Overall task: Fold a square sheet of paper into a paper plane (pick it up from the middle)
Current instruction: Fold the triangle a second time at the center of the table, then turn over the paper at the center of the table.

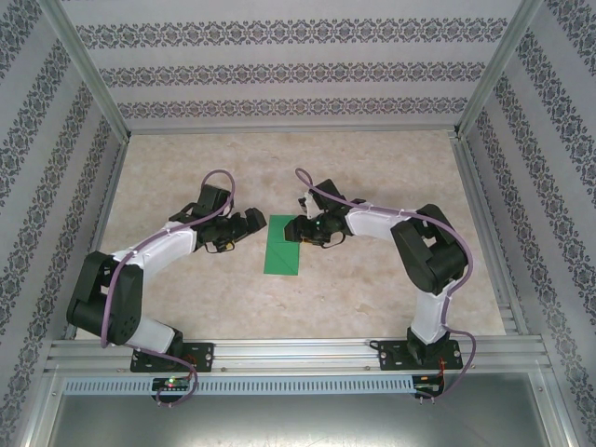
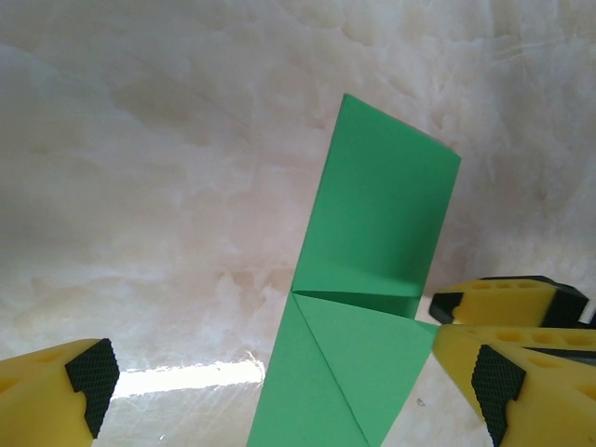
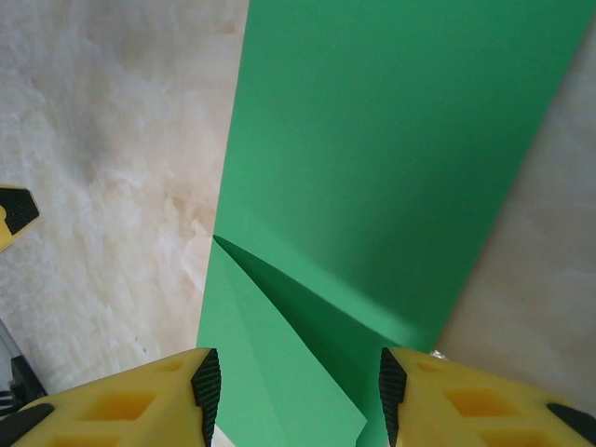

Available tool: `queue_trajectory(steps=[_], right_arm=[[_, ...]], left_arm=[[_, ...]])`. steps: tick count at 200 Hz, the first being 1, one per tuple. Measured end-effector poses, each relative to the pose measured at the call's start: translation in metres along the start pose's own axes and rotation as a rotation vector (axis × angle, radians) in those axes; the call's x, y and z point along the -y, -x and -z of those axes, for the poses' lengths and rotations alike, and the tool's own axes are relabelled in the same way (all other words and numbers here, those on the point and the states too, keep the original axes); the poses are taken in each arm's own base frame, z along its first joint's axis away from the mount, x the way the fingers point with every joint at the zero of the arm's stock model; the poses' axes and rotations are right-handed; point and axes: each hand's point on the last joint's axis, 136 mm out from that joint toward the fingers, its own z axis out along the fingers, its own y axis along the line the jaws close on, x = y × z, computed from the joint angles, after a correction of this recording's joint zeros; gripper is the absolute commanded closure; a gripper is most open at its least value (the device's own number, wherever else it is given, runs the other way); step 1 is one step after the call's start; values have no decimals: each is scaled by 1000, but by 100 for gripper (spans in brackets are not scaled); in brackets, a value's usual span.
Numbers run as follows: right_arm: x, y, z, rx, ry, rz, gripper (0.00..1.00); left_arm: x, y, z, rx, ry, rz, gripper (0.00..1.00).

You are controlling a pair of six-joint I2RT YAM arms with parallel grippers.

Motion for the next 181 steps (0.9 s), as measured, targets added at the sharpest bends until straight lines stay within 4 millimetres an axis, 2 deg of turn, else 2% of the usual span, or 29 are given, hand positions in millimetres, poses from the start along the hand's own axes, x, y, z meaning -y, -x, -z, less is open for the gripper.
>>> queue_trajectory(steps=[59,96,128,181], right_arm=[[-7,-5,-1,-27,45,19,58],[-7,-7,-1,-31,60,20,65],[-2,-9,-2,-33,71,5,64],[-1,-18,-5,-48,114,-53,59]], left_arm=[[13,-4,-5,-28,-81,16,0],[17,-16,-18,-90,-102,30,4],[23,-29,-26,-142,-120,34,5],[27,-32,-31,-160,-141,41,5]])
